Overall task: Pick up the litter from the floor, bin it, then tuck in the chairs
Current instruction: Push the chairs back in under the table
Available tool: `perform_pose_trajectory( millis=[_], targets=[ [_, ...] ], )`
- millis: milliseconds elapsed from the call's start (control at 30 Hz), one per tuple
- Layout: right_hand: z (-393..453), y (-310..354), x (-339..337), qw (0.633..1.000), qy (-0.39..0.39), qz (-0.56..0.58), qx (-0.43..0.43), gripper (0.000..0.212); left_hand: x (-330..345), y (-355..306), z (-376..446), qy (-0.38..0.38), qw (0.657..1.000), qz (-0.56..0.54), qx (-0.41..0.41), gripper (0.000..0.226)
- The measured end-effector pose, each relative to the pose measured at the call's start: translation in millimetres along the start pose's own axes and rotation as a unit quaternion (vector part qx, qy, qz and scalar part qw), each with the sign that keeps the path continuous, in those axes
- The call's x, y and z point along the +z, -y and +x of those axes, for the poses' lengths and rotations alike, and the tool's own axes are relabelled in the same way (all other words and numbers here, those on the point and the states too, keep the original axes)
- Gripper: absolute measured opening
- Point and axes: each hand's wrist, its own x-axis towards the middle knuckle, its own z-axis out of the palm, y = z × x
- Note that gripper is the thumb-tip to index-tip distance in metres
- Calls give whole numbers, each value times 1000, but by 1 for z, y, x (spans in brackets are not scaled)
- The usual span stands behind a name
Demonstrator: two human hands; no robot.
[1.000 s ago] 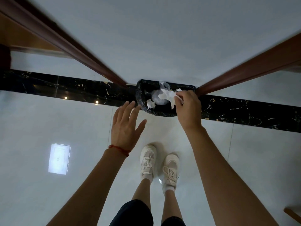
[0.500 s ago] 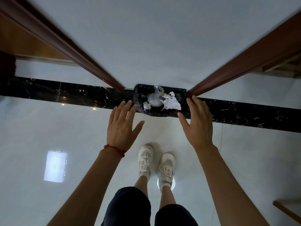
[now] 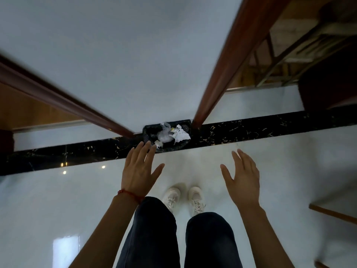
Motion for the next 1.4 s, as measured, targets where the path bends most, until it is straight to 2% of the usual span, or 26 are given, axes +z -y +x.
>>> perform_pose_trajectory(
  millis=[233,467,733,1000,1167,1233,1300,1333,1400],
  targets=[
    [-60,-1,-48,990,-69,36,118,49,-49,-33,-8,46,995,24,88,84],
    [-122,-26,-91,961,-140,60,230,49,-70,-94,-12,89,973,48,208,86],
    [-211,-88,-132,910,-208,64,354,51,-70,-198,-34,104,926,84,353,86],
    [-331,-165,-168,859,-266,73,432,51,-40,-319,-112,121,875,115,454,86],
    [-411,-215,-185,836,-282,64,467,49,-7,-394,-171,95,836,96,532,103],
    [-439,-234,-192,822,-294,63,484,48,7,-423,-192,90,822,97,555,93],
    [-463,-250,-199,806,-308,63,502,48,17,-449,-209,91,811,102,568,66],
    [-473,-258,-203,798,-315,63,510,48,21,-462,-216,91,804,97,579,60],
    [-487,-274,-211,785,-324,60,524,49,28,-489,-226,84,792,95,597,63]
  ],
)
